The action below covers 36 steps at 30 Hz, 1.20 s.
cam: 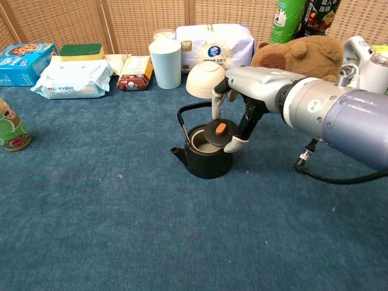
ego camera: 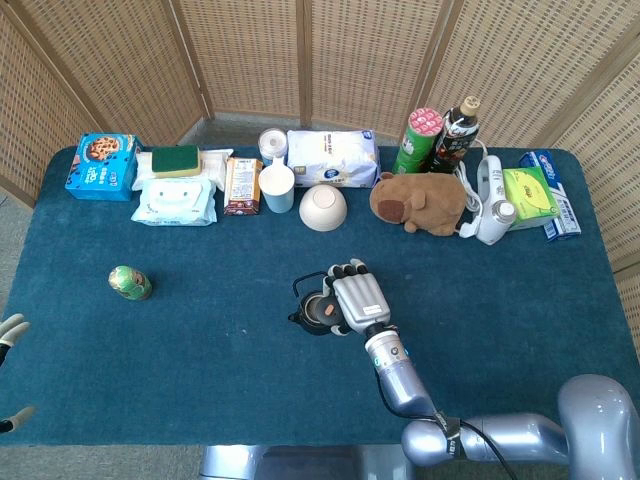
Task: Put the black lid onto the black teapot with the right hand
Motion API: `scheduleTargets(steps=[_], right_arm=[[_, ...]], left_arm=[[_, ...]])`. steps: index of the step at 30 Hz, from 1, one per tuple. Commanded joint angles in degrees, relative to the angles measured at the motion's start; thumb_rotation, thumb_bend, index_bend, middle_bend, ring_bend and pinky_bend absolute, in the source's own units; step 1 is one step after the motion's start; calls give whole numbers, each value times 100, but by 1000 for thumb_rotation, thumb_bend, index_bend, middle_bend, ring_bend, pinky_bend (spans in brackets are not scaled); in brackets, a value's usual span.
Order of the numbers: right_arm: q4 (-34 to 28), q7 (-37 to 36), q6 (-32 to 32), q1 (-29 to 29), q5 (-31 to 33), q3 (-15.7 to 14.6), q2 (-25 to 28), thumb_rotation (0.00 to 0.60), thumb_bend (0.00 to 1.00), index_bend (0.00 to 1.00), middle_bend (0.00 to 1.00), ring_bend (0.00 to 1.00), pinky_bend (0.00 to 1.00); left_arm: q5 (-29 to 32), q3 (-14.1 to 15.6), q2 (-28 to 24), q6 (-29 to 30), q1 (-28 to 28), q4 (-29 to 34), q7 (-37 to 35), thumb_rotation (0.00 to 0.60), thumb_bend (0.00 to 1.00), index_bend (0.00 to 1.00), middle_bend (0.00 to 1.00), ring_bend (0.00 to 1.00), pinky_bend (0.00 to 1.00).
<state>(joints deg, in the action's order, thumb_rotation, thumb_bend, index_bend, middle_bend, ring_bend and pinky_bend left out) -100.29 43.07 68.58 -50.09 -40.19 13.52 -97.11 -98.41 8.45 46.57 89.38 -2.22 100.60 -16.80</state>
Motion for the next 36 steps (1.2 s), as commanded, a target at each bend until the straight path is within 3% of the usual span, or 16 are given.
scheduleTargets(steps=[1, 36], right_arm=[[25, 47, 12, -32, 48, 14, -39, 600, 141, 524, 238, 208, 93], [162, 331, 501, -119, 471, 237, -427, 600, 146, 524, 238, 209, 93]], left_arm=[[-1, 1, 0, -9, 4, 2, 3, 600, 76, 0, 0, 0, 96], [16, 4, -36, 6, -7, -9, -83, 600, 77, 0, 0, 0, 96]])
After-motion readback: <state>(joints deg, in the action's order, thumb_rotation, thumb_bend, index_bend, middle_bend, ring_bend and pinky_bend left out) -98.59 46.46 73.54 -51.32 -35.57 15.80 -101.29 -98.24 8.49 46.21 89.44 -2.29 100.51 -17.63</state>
